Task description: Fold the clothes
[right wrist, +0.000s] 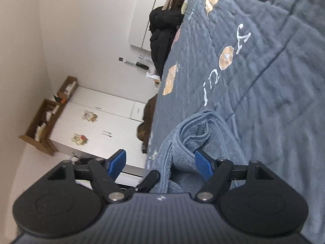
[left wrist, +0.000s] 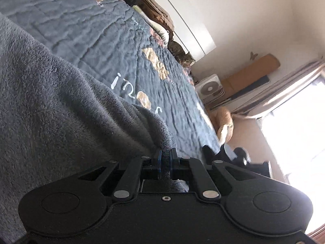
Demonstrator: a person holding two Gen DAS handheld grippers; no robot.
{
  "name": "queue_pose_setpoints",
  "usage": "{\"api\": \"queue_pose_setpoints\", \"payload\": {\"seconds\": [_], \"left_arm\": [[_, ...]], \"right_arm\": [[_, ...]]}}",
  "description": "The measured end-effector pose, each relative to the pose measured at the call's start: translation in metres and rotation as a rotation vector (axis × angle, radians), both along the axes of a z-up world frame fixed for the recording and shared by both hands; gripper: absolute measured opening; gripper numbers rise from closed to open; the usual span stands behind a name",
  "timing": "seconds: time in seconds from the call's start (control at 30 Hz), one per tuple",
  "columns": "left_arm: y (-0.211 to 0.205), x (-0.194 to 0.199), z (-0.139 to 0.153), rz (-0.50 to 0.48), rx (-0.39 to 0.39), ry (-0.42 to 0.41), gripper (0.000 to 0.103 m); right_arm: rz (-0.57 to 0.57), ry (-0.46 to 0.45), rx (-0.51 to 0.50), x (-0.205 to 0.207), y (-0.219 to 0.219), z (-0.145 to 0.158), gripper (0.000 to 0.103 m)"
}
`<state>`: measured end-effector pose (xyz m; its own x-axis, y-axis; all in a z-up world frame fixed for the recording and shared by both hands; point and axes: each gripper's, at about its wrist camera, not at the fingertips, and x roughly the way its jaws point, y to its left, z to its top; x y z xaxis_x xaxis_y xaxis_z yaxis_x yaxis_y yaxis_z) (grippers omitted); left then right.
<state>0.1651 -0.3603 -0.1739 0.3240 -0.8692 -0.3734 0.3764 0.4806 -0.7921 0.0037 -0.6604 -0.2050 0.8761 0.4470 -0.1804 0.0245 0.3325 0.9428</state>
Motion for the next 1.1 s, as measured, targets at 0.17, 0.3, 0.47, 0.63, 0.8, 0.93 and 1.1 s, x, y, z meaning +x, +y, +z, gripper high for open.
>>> {"api": "queue_pose_setpoints", "payload": {"seconds": [0.17, 0.3, 0.47, 0.63, 0.8, 0.93, 1.1], "left_arm": [[-0.004, -0.002, 0.003, -0.011, 0.008, -0.030, 0.007], [-0.004, 0.000, 0.005, -0.007, -0.003, -0.028, 0.007], [-0.002, 0.000, 0.006, -0.011, -0.012, -0.031, 0.007], [-0.002, 0.001, 0.006, -0.018, -0.014, -0.035, 0.007], [-0.002, 0.001, 0.004, -0.021, -0.012, -0.034, 0.007], [-0.003, 0.002, 0.004, -0.024, -0.010, -0.038, 0.007], [-0.004, 0.001, 0.005, -0.028, 0.001, -0.049, 0.007]], "right_arm": [[0.022, 0.067, -0.082, 0.011, 0.016, 0.005, 0.065], [0.037, 0.072, -0.109, 0.013, 0.022, 0.012, 0.026], [0.025, 0.013, -0.089, 0.007, 0.015, 0.030, 0.025], [0.038, 0.050, -0.092, 0.016, 0.020, 0.024, 0.025], [0.051, 0.080, -0.096, 0.025, 0.029, 0.017, 0.025], [0.045, 0.097, -0.087, 0.025, 0.028, 0.012, 0.025], [0.052, 0.102, -0.042, 0.026, 0.027, 0.005, 0.022]]}}
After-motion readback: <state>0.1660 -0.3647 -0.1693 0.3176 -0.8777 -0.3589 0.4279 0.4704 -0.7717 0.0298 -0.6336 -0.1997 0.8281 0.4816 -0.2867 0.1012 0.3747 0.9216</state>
